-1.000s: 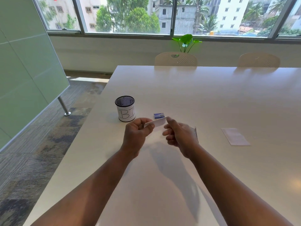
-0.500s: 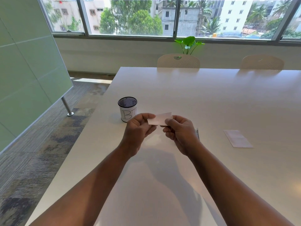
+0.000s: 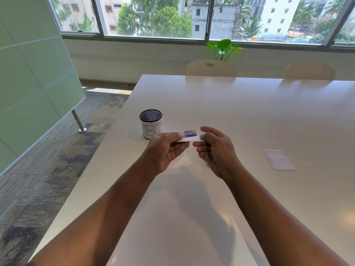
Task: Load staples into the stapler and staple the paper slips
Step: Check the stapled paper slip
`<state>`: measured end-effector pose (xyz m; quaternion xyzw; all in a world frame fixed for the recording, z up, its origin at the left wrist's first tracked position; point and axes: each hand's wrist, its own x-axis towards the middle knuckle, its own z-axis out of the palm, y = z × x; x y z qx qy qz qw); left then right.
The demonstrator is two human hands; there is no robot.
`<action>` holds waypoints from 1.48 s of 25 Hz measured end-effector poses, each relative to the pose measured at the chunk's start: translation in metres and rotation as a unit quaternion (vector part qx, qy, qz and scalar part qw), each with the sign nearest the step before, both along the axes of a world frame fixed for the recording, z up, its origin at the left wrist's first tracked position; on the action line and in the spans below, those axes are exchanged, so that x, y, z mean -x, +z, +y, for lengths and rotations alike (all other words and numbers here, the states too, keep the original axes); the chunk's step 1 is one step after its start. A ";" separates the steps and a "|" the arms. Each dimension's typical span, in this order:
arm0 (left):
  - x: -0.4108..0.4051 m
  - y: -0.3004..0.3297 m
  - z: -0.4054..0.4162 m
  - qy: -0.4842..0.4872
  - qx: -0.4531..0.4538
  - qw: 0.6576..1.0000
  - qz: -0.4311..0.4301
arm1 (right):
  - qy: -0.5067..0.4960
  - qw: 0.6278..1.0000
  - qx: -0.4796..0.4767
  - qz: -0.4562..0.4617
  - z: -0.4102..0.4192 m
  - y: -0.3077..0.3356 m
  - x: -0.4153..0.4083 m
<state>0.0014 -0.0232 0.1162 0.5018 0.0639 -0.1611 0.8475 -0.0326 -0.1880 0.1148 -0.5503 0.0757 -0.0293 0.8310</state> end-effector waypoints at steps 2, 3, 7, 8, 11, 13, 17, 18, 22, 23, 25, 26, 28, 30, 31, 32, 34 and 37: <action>0.000 0.003 0.000 -0.005 0.002 1.000 0.008 | 0.004 1.000 -0.004 -0.005 0.000 0.002 0.001; 0.000 0.003 0.000 -0.010 -0.002 1.000 0.007 | 0.005 1.000 -0.003 -0.007 0.000 0.002 0.001; 0.001 0.005 0.001 -0.028 -0.025 0.999 -0.006 | 0.006 1.000 0.022 -0.011 0.000 -0.001 0.000; 0.001 0.005 0.000 -0.026 -0.029 0.999 0.001 | 0.005 0.999 0.039 -0.011 0.000 -0.002 0.000; 0.002 0.003 -0.001 -0.031 -0.065 0.997 0.016 | 0.001 0.997 0.076 -0.007 0.000 -0.008 0.001; 0.003 0.002 -0.002 -0.037 -0.088 0.995 0.018 | 0.010 0.997 0.083 -0.005 0.000 -0.010 0.001; 0.003 0.000 -0.007 -0.011 -0.087 0.996 0.030 | 0.036 0.995 0.093 -0.014 0.001 -0.013 0.002; 0.003 -0.001 -0.008 0.000 -0.084 0.996 0.032 | 0.036 0.995 0.096 -0.017 0.001 -0.014 0.002; 0.004 -0.005 -0.012 0.014 -0.070 0.997 0.041 | 0.033 0.994 0.101 -0.028 0.000 -0.016 0.000; 0.005 -0.005 -0.011 0.005 -0.069 0.997 0.039 | 0.032 0.994 0.102 -0.029 0.000 -0.016 0.000; 0.005 -0.006 -0.009 -0.014 -0.068 0.997 0.032 | 0.027 0.994 0.101 -0.029 0.000 -0.017 0.000; 0.005 -0.006 -0.008 -0.022 -0.065 0.997 0.028 | 0.024 0.994 0.100 -0.029 0.000 -0.018 0.001; 0.004 -0.004 -0.005 -0.036 -0.066 0.997 0.018 | 0.015 0.995 0.098 -0.031 0.000 -0.018 0.001; 0.004 -0.003 -0.003 -0.048 -0.078 0.996 0.003 | 0.005 0.994 0.100 -0.035 0.002 -0.018 0.000; 0.004 -0.002 -0.002 -0.052 -0.079 0.995 -0.004 | -0.003 0.994 0.101 -0.038 0.002 -0.018 0.000; 0.003 -0.002 -0.002 -0.055 -0.075 0.996 -0.010 | -0.011 0.994 0.100 -0.039 0.002 -0.018 -0.001; 0.002 -0.001 0.000 -0.061 -0.068 0.996 -0.016 | -0.027 0.994 0.093 -0.040 0.002 -0.019 -0.003; -0.001 -0.001 0.003 -0.074 -0.057 0.995 -0.019 | -0.045 0.995 0.076 -0.043 0.002 -0.020 -0.008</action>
